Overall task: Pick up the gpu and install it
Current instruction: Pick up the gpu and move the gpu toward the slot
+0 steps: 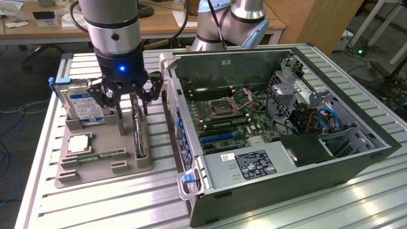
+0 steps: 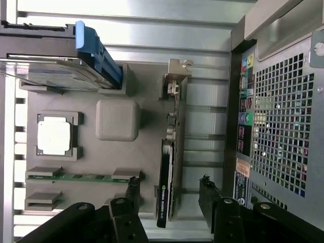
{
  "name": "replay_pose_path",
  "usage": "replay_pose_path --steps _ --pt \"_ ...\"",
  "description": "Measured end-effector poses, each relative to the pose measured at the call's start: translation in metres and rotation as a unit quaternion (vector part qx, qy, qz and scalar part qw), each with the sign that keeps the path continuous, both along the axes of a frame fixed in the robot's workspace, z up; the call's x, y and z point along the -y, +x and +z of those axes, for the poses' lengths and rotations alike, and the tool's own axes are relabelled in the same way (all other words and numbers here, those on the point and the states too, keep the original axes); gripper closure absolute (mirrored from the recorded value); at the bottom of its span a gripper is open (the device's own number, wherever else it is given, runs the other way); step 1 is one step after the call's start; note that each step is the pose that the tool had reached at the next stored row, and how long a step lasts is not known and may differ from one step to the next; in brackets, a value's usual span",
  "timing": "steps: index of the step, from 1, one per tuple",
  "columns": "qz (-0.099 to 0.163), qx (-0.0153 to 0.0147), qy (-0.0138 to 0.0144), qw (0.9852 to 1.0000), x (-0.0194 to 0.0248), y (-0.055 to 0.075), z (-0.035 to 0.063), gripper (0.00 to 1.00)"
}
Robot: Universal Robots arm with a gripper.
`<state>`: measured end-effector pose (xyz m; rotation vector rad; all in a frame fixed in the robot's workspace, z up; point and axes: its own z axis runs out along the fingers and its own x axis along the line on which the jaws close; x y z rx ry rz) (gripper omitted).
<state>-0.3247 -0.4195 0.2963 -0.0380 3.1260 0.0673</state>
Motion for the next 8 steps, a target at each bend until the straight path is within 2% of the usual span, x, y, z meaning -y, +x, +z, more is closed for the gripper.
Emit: replay_pose_path --steps 8 --pt "0.000 0.0000 0.0000 1.0000 0.0003 0.0008 -0.0087 0.41"
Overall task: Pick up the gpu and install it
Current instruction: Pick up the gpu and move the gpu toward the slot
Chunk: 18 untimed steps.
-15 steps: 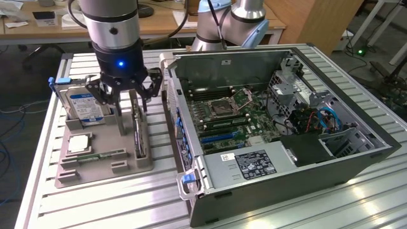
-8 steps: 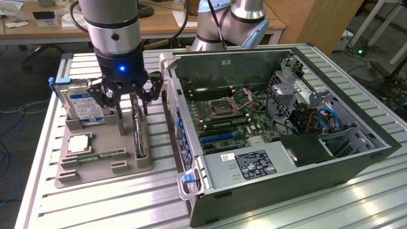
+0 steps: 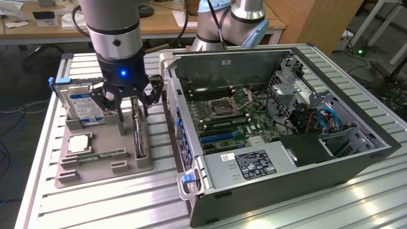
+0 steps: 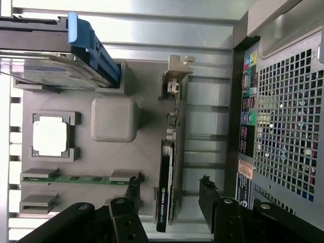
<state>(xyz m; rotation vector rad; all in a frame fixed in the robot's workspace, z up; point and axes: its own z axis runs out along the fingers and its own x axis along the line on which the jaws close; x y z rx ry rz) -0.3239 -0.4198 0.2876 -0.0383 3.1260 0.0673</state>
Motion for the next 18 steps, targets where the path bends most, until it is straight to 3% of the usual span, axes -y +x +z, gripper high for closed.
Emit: replay_pose_path --steps 10,14,18 --pt "0.000 -0.0009 0.0000 1.0000 -0.0001 0.005 -0.0095 0.41" --pt "0.000 -0.0055 0.0000 1.0000 -0.0002 0.005 -0.0164 0.41" --pt "-0.002 -0.0064 -0.0001 1.0000 -0.0009 0.005 -0.0235 0.41"
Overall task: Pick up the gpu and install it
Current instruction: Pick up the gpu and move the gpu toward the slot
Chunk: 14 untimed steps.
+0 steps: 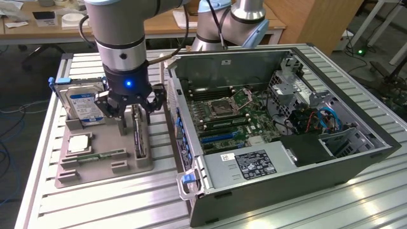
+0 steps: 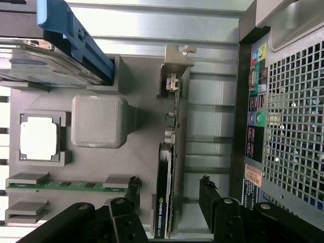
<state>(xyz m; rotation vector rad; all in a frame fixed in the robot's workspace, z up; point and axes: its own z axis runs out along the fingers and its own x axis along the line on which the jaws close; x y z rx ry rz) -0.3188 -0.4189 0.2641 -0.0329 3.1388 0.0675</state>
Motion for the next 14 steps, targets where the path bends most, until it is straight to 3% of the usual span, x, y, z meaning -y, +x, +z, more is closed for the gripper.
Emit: replay_pose_path --steps 4,14 --pt "-0.014 0.0000 -0.0002 0.9999 -0.0021 0.000 -0.0058 0.41" --pt "-0.015 -0.0008 -0.0003 0.9999 -0.0017 0.000 -0.0229 0.41"
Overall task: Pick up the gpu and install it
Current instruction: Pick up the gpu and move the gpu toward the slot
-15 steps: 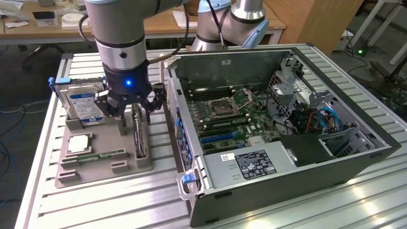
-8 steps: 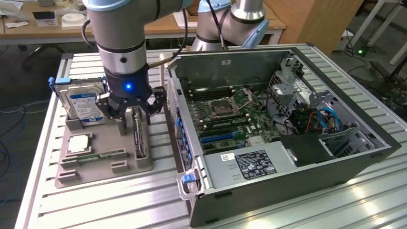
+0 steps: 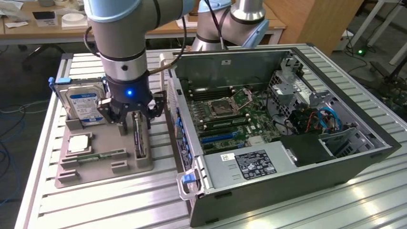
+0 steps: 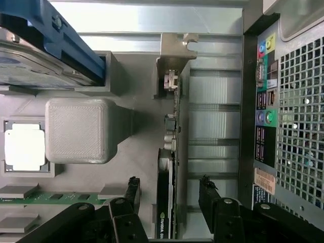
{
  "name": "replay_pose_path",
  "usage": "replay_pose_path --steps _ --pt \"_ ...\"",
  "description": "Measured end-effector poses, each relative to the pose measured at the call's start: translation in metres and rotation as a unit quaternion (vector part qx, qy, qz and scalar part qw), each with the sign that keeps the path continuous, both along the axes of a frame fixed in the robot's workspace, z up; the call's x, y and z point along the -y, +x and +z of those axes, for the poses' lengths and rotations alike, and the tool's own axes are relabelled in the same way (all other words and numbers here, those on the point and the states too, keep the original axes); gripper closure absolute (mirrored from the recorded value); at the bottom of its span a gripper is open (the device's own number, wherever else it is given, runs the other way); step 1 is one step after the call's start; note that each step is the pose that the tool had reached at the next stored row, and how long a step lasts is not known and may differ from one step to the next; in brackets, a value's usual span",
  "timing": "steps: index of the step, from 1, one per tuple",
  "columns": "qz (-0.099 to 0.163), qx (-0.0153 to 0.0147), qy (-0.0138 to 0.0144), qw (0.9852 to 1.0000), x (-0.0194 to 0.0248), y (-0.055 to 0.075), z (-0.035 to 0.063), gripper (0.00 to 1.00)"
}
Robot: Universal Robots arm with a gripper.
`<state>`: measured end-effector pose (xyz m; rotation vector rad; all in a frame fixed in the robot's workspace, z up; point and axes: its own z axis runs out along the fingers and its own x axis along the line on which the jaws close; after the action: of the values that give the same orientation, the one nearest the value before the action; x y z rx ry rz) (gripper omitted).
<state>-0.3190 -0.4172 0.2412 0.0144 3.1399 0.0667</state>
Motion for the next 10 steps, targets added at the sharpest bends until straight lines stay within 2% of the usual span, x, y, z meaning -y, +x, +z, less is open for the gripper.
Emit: replay_pose_path --steps 10 --pt "-0.012 -0.0006 -0.0008 0.9999 0.0002 0.000 -0.0136 0.41"
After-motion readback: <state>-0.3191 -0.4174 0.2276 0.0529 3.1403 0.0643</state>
